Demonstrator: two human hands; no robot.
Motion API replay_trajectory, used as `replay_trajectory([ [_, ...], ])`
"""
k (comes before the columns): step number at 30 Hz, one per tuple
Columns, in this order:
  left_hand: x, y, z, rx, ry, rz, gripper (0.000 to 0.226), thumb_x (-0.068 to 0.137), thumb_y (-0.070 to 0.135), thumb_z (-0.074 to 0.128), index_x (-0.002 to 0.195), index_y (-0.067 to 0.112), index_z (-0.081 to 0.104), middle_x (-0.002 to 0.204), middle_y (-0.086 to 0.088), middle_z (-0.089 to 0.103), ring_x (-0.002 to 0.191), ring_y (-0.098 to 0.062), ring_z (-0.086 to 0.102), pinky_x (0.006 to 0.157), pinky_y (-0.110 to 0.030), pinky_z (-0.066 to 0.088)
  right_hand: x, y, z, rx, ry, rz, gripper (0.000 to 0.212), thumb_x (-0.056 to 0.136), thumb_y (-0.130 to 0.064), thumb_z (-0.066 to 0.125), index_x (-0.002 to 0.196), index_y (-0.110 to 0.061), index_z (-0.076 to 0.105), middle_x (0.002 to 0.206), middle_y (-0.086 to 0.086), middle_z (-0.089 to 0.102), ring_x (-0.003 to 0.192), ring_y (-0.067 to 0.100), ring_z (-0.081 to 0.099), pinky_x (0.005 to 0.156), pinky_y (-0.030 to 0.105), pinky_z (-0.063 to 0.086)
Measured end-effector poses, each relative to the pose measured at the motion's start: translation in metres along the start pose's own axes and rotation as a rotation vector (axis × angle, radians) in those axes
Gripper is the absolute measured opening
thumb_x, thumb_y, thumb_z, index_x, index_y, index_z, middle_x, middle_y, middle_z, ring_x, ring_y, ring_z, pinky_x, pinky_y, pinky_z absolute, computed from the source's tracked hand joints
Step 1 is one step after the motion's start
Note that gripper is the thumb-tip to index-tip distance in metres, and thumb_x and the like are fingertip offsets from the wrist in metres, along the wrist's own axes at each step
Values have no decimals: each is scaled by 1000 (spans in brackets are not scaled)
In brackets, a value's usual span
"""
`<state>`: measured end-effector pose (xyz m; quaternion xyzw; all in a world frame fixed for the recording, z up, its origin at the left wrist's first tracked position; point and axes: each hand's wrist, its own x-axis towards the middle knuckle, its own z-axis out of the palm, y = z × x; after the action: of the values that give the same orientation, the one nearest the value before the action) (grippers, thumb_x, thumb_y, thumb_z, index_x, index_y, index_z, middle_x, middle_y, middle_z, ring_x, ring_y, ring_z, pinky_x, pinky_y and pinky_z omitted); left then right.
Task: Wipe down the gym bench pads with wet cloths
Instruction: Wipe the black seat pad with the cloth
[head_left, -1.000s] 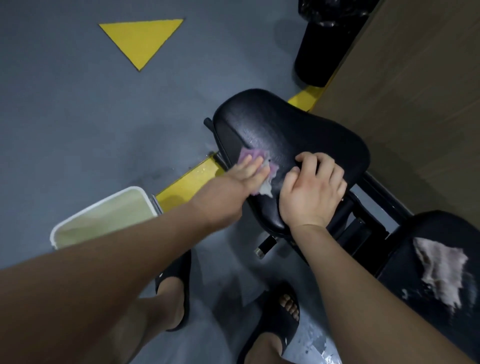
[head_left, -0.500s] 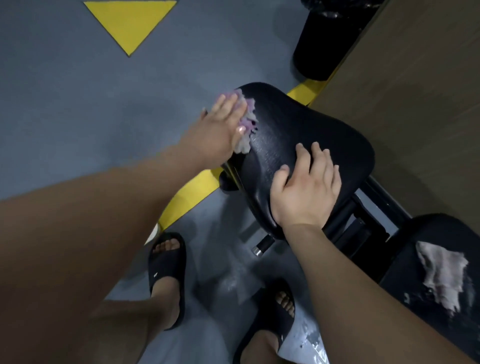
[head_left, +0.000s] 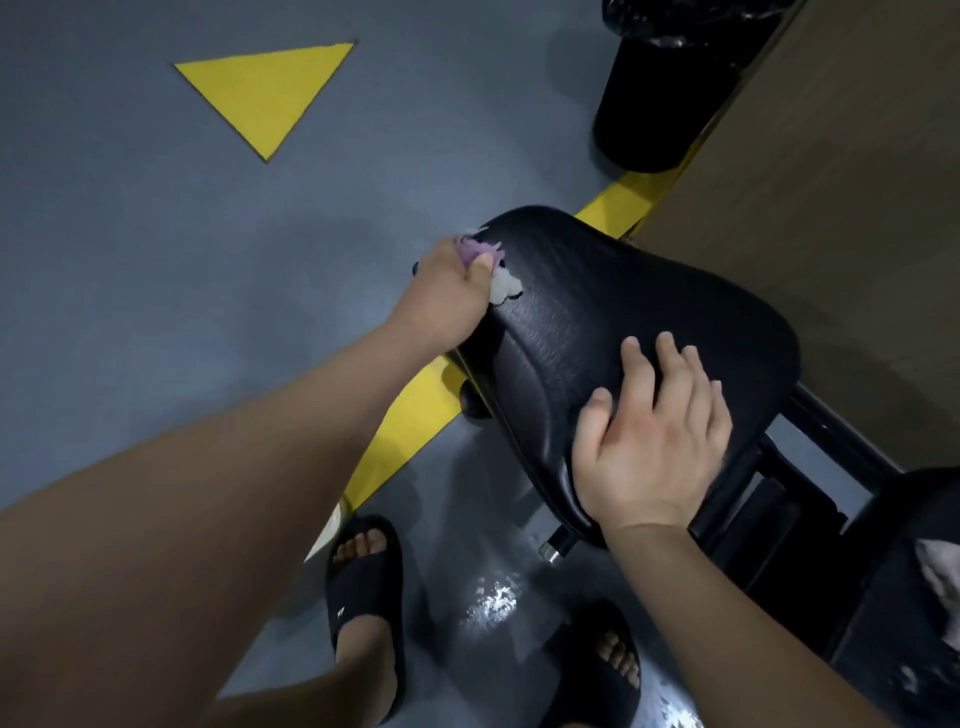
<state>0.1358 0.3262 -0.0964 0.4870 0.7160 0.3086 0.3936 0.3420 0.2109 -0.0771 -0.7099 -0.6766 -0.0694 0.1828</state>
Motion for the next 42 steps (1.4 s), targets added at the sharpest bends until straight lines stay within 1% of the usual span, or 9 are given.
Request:
replay_trajectory([
  [2,20,12,-1,78,-16,37,32,107,31,45,129,13,59,122,5,63,113,-11,57,91,-16,36,0,1,1,7,8,-3,53,95,-35,44,143,-15,56,154,12,46,148,30,36,122,50,21],
  [13,54,48,-23,473,-404,82,51,113,38,18,156,20,38,169,-1,21,154,-15,22,116,-20,18,1,1,1,10,11,-6,53,92,-33,49,140,-13,58,152,13,48,147,32,37,121,51,23],
  [24,88,117,34,726,-668,375,50,105,49,41,142,18,56,148,0,54,137,-20,48,115,-27,32,3,6,0,57,-3,-15,55,89,-35,50,138,-13,62,150,13,51,146,32,40,120,53,27],
  [26,100,113,27,728,-672,294,43,109,41,42,141,18,57,148,-6,54,131,-23,54,105,-23,36,2,6,-1,71,-2,-11,55,88,-35,51,138,-14,62,149,12,52,145,32,40,120,53,27],
  [29,104,123,45,819,-657,210,38,110,39,37,112,10,62,126,-27,63,82,-22,54,66,-16,38,3,6,0,78,-8,-1,56,86,-36,53,137,-15,63,148,12,53,144,33,42,120,52,27],
  [30,100,130,58,858,-666,220,40,111,39,36,114,8,61,120,-25,64,88,-23,52,64,-14,37,3,6,0,78,-10,-1,56,86,-36,53,137,-15,63,147,12,54,142,34,43,120,52,27],
  [34,76,151,103,829,-745,329,49,110,44,34,136,10,58,139,-14,57,133,-30,49,98,-32,38,2,8,0,80,-12,-11,56,83,-36,54,134,-14,65,143,12,57,136,35,49,119,52,28],
  [37,83,148,93,916,-790,341,46,110,47,30,107,13,60,101,-5,64,114,-31,57,86,-32,37,2,9,1,76,-14,-21,55,82,-36,56,131,-13,67,141,12,58,133,35,51,119,52,28],
  [42,126,119,83,988,-669,192,74,93,78,26,102,16,65,134,-17,63,117,-36,58,112,-48,40,2,9,1,85,-10,-19,54,82,-36,56,129,-13,68,139,12,59,132,34,52,118,52,29],
])
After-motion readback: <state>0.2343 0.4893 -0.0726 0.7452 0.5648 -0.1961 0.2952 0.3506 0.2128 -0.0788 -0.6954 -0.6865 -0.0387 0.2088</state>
